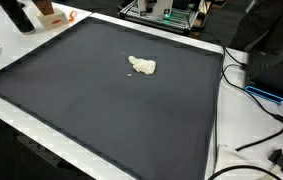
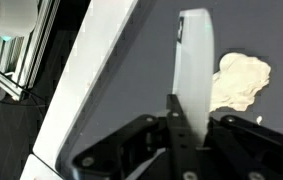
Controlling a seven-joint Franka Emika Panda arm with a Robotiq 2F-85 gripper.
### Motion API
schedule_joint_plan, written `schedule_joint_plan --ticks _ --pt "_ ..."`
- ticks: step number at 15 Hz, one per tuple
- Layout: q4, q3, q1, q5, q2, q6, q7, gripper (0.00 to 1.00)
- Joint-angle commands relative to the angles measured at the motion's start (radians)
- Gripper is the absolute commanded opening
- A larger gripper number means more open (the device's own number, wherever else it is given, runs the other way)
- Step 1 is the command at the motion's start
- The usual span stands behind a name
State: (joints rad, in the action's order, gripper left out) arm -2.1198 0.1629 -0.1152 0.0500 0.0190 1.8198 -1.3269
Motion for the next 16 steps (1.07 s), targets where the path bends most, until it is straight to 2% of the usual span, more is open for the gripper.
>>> schedule_joint_plan --ticks 1,8,16 --pt "0.068 -0.005 -0.031 0.120 0.099 -0.058 -0.118 0.01" --pt "0.189 -0.031 -0.082 0.238 0.261 -0.209 -0.191 0.01" --pt "0.306 -0.062 -0.121 0.279 0.399 -0.343 -0.163 0.01"
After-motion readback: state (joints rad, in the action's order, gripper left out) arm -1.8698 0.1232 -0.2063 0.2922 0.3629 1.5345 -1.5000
